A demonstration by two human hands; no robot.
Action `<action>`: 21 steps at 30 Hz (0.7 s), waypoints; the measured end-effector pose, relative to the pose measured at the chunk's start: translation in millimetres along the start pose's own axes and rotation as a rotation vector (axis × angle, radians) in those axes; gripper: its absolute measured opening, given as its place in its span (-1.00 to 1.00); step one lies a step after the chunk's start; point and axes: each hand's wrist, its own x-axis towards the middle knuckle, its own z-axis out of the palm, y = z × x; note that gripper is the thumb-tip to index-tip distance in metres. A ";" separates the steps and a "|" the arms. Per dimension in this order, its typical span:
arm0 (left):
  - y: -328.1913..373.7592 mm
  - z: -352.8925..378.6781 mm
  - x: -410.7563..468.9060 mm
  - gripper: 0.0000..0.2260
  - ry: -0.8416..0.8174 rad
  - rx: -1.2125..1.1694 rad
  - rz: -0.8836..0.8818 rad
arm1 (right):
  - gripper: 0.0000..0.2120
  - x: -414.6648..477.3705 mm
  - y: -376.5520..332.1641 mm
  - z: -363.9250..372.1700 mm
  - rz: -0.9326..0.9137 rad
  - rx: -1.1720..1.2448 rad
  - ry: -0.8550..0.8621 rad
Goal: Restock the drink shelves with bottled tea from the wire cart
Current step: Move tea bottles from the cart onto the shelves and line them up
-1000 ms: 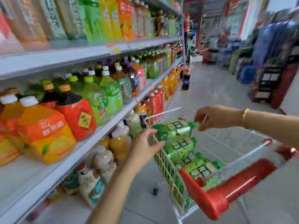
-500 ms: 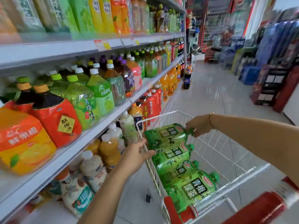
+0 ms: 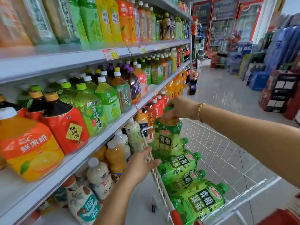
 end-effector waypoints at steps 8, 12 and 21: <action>37.0 -21.7 7.1 -0.23 0.063 -0.291 0.151 | -0.89 -39.6 -31.4 -37.4 -0.400 0.104 -0.068; 65.7 -36.9 7.9 -0.46 0.148 -0.214 0.252 | -0.90 -47.5 -35.7 -52.7 -0.471 0.293 -0.063; 84.7 -50.6 -13.0 -0.48 0.561 0.042 0.246 | -0.81 -26.7 -8.6 -53.5 -0.367 0.942 -0.096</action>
